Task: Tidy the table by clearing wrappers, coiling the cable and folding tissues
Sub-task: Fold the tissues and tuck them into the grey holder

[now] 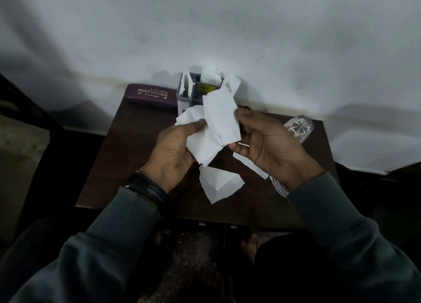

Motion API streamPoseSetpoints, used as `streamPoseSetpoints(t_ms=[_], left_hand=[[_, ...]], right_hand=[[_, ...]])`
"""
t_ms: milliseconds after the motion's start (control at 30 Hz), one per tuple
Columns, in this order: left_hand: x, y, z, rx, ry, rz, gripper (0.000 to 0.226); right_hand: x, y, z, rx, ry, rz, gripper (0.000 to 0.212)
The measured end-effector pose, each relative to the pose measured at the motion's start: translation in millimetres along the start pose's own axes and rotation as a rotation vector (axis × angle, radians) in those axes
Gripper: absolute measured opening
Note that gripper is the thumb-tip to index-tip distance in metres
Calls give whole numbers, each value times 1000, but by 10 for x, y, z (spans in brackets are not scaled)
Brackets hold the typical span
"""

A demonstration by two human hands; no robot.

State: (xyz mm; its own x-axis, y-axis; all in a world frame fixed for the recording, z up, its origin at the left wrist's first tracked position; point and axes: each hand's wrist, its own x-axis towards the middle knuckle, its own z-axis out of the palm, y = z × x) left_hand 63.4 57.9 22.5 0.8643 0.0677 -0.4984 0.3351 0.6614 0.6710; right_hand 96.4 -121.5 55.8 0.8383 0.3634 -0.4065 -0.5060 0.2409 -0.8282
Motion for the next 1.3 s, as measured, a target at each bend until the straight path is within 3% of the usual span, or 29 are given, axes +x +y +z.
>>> streamPoseSetpoints(t_ms=[67, 200, 433, 600, 733, 833, 900, 1000, 1300], left_hand=[[-27, -10, 20, -13, -35, -21, 29], [-56, -1, 48, -6, -89, -52, 33], [-66, 40, 72, -56, -176, -66, 48], [-63, 57, 44, -132, -203, -81, 66], [-56, 42, 50, -80, -182, -88, 50], [-46, 8, 59, -62, -129, -86, 42], [-41, 7, 54, -65, -114, -75, 42], [-43, 28, 48, -68, -128, -52, 48], [-41, 56, 17, -119, -247, -62, 52]], right_hand=[[20, 64, 53, -167, 63, -48, 6], [80, 168, 70, -448, 187, -191, 11], [75, 214, 77, -657, 191, -344, 8], [91, 260, 106, -746, 305, -476, 10], [91, 263, 106, -742, 352, -480, 13], [71, 272, 119, -871, 404, -570, 19], [38, 248, 111, -993, 363, -692, 24], [20, 265, 61, -1198, 154, -801, 29], [38, 260, -13, -1223, 38, -752, 36]])
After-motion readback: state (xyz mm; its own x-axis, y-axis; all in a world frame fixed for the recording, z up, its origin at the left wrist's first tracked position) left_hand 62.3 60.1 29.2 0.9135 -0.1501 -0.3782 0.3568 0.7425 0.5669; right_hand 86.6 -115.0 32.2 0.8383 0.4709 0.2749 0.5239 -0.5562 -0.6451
